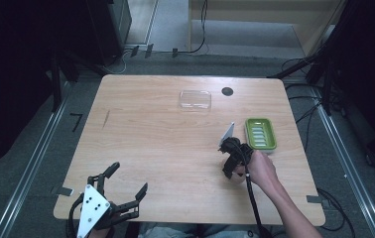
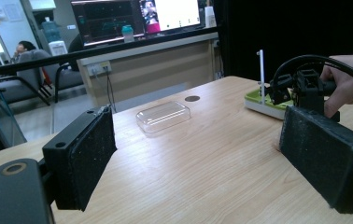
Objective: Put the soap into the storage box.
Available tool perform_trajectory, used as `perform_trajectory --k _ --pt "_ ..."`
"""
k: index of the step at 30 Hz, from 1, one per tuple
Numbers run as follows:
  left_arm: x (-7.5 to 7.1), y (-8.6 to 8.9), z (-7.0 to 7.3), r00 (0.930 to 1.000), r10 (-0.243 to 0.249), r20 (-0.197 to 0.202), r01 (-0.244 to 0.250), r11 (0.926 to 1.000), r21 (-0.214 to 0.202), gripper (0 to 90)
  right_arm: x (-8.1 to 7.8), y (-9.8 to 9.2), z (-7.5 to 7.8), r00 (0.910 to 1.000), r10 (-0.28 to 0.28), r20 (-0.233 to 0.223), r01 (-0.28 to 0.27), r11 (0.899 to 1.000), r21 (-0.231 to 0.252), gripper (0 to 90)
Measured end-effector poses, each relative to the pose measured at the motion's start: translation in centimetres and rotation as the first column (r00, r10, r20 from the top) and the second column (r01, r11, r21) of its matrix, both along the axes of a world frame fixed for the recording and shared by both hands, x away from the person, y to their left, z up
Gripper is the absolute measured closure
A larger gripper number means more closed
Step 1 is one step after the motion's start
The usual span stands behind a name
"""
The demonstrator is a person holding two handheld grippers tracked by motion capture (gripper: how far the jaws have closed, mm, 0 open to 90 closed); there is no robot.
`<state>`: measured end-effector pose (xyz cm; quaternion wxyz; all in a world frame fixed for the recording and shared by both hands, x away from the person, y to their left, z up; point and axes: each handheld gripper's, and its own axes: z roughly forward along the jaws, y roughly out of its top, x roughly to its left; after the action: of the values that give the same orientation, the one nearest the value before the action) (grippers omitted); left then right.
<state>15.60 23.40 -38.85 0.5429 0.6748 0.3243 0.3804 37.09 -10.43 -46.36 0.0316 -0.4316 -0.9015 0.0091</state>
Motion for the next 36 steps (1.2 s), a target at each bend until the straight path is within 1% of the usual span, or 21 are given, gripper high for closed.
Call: perform_trajectory --k 17,21,26,27,36 --pt "0.0 0.0 0.0 1.0 0.001 -0.002 -0.001 1.0 0.001 11.4 0.1 -1.0 1.3 0.9999 -0.002 0.013 0.001 1.0 0.014 33.5" --pt "0.1 0.0 0.0 1.0 0.002 -0.004 -0.002 1.0 0.001 11.4 0.1 -1.2 1.4 1.0 -0.005 0.006 0.005 1.0 0.01 33.5" --pt "0.1 0.0 0.0 1.0 -0.001 -0.002 0.001 1.0 0.001 11.4 0.0 -1.6 1.6 0.9999 -0.004 0.011 0.004 1.0 0.008 33.5" --pt "0.1 0.0 0.0 1.0 0.001 -0.003 -0.001 1.0 0.0 11.4 0.0 -1.8 1.8 0.9999 -0.012 0.011 0.012 1.0 0.005 33.5" --pt "0.1 0.0 0.0 1.0 0.002 -0.003 -0.002 1.0 -0.001 11.4 0.0 -2.6 2.0 0.9998 -0.019 0.007 0.019 1.0 -0.002 33.5"
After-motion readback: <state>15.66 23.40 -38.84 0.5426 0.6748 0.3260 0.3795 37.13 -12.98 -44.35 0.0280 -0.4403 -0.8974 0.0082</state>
